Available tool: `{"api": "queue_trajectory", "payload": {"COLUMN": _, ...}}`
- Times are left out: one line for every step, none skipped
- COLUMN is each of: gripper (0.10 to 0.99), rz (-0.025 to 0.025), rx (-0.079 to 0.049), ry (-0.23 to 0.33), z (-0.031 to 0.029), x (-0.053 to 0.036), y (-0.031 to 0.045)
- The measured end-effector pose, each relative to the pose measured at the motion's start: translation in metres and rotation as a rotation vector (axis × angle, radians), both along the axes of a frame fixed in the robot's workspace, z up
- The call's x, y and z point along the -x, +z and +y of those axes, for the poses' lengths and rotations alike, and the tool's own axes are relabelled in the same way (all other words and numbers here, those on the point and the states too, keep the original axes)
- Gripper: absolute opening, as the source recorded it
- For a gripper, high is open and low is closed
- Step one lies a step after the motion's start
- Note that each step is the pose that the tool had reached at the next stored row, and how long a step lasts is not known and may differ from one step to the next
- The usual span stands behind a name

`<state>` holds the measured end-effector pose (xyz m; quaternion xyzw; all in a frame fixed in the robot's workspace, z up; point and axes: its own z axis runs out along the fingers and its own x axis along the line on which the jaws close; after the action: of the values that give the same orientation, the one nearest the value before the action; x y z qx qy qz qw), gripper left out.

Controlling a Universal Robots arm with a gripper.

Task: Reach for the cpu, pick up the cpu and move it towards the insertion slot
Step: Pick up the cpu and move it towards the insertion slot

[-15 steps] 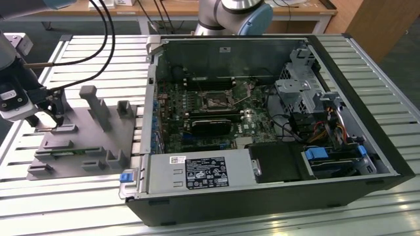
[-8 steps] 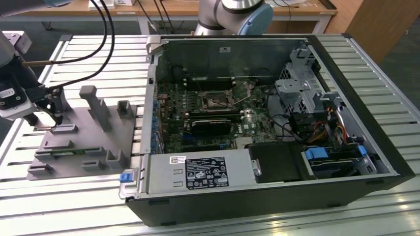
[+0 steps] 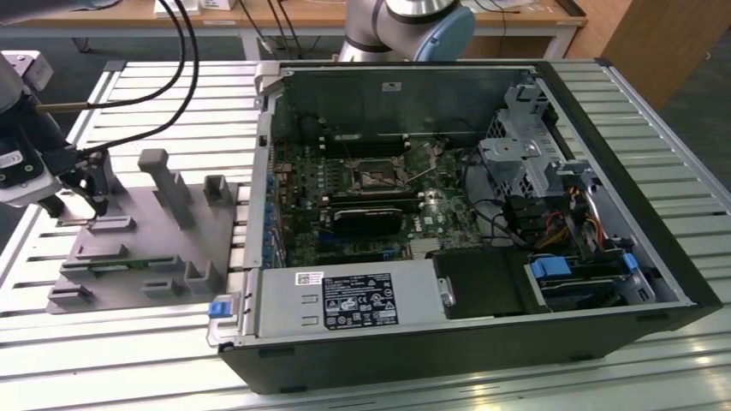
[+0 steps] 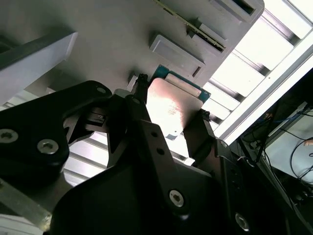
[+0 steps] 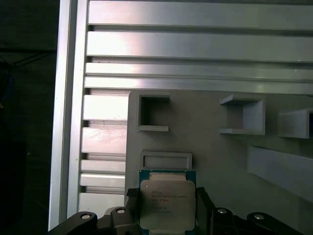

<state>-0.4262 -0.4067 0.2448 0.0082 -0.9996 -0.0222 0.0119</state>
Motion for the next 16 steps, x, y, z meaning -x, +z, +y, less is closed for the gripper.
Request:
{"api": "queue_trajectory", "payload": {"gripper": 0.545, "rz": 0.0, "rx": 0.0, "ry": 0.0, "z": 0.0, "x": 0.0, "y": 0.0006}}
{"api": "queue_trajectory", "payload": {"gripper": 0.545, "rz": -0.0002, "rx": 0.0, "ry": 0.0, "z": 0.0, "x": 0.0, "y": 0.0009}}
{"api": "queue_trajectory", "payload": {"gripper": 0.545, "rz": -0.0002, "rx": 0.0, "ry": 0.0, "z": 0.0, "x": 0.0, "y": 0.0013}}
{"api": "queue_trajectory", "payload": {"gripper": 0.545, "rz": -0.0001, "rx": 0.0, "ry": 0.0, "z": 0.0, "x": 0.0, "y": 0.0017}}
{"api": "queue_trajectory", "payload": {"gripper": 0.545, "rz": -0.0002, "rx": 0.0, "ry": 0.0, "z": 0.0, "x": 0.0, "y": 0.0019}}
{"api": "queue_trajectory", "payload": {"gripper": 0.545, "rz": -0.0001, "rx": 0.0, "ry": 0.0, "z": 0.0, "x": 0.0, "y": 0.0022}}
{"api": "queue_trajectory", "payload": {"gripper": 0.545, "rz": -0.0001, "rx": 0.0, "ry": 0.0, "z": 0.0, "x": 0.0, "y": 0.0024}}
{"api": "queue_trajectory", "payload": {"gripper": 0.545, "rz": -0.0002, "rx": 0.0, "ry": 0.0, "z": 0.0, "x": 0.0, "y": 0.0025}}
{"api": "queue_trajectory", "payload": {"gripper": 0.545, "rz": -0.0002, "rx": 0.0, "ry": 0.0, "z": 0.0, "x": 0.0, "y": 0.0025}}
{"api": "queue_trajectory", "payload": {"gripper": 0.545, "rz": -0.0001, "rx": 0.0, "ry": 0.0, "z": 0.0, "x": 0.0, "y": 0.0026}}
{"api": "queue_trajectory", "payload": {"gripper": 0.545, "rz": -0.0001, "rx": 0.0, "ry": 0.0, "z": 0.0, "x": 0.0, "y": 0.0027}}
{"api": "queue_trajectory", "payload": {"gripper": 0.545, "rz": -0.0001, "rx": 0.0, "ry": 0.0, "z": 0.0, "x": 0.0, "y": 0.0029}}
{"api": "queue_trajectory", "payload": {"gripper": 0.545, "rz": 0.0001, "rx": 0.0, "ry": 0.0, "z": 0.0, "x": 0.0, "y": 0.0032}}
{"api": "queue_trajectory", "payload": {"gripper": 0.545, "rz": 0.0002, "rx": 0.0, "ry": 0.0, "z": 0.0, "x": 0.0, "y": 0.0037}}
{"api": "queue_trajectory", "payload": {"gripper": 0.545, "rz": 0.0002, "rx": 0.0, "ry": 0.0, "z": 0.0, "x": 0.0, "y": 0.0042}}
{"api": "queue_trajectory", "payload": {"gripper": 0.545, "rz": 0.0001, "rx": 0.0, "ry": 0.0, "z": 0.0, "x": 0.0, "y": 0.0047}}
